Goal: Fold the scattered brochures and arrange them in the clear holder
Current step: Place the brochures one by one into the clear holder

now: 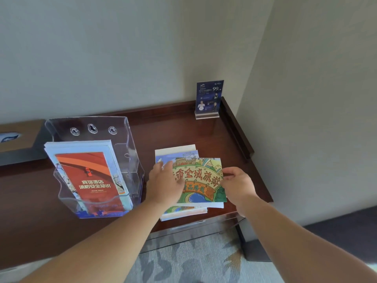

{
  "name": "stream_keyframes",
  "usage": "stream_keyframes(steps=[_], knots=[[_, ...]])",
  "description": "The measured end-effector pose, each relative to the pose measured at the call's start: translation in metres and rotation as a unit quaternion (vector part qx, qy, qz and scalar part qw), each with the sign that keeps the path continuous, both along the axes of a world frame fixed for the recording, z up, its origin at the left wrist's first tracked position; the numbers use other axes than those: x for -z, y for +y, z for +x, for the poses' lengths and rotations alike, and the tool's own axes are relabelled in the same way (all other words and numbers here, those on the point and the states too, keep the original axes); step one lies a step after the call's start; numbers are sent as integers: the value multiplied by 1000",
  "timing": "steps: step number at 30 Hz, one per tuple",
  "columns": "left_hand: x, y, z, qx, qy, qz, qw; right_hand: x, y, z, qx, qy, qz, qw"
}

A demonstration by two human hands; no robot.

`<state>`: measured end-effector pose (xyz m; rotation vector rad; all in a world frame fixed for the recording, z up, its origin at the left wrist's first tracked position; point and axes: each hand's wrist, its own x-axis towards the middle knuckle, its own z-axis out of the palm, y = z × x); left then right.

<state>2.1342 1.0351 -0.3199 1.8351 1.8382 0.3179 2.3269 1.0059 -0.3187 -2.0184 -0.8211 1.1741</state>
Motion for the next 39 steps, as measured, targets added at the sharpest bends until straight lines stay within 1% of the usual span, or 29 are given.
stream_keyframes(steps=[2, 4, 5, 7, 12, 14, 16, 17, 19, 22, 25, 31, 36, 38, 39], knots=[[4, -9, 3, 96, 1, 23, 995, 2, 3, -5, 3, -4, 1, 1000], [10, -15, 6, 192, 44, 29, 980, 1, 7, -8, 5, -10, 6, 1000], [14, -16, 7, 222, 75, 32, 972, 0, 9, -9, 5, -13, 9, 1000], [19, -15, 8, 240, 114, 36, 964, -2, 13, -9, 4, -17, 17, 1000], [20, -7, 10, 241, 118, 55, 962, -10, 20, -5, 11, -12, 42, 999], [18, -3, 9, 217, 85, 52, 971, -11, 16, -3, 45, -18, 55, 997], [14, 3, 7, 175, 29, 45, 983, -9, 9, 0, 63, -43, 33, 997], [12, 7, 7, 155, -2, 44, 987, -7, 5, 0, 47, -62, 3, 997], [7, 12, 7, 134, -45, 47, 989, 1, -4, -4, -27, -93, -54, 994], [3, 13, 8, 132, -60, 50, 988, 8, -12, -18, -138, -124, -99, 978], [2, 13, 6, 129, -64, 51, 988, 14, -9, -32, -186, -133, -123, 966], [1, 14, 3, 124, -64, 47, 989, 20, -5, -39, -158, -120, -99, 975], [2, 18, 1, 112, -80, 33, 990, 20, -4, -24, -130, -100, -110, 980], [3, 19, 0, 103, -90, 29, 990, 20, -3, -13, -99, -81, -117, 985], [3, 20, 0, 98, -94, 30, 990, 20, -3, -7, -71, -53, -120, 989]])
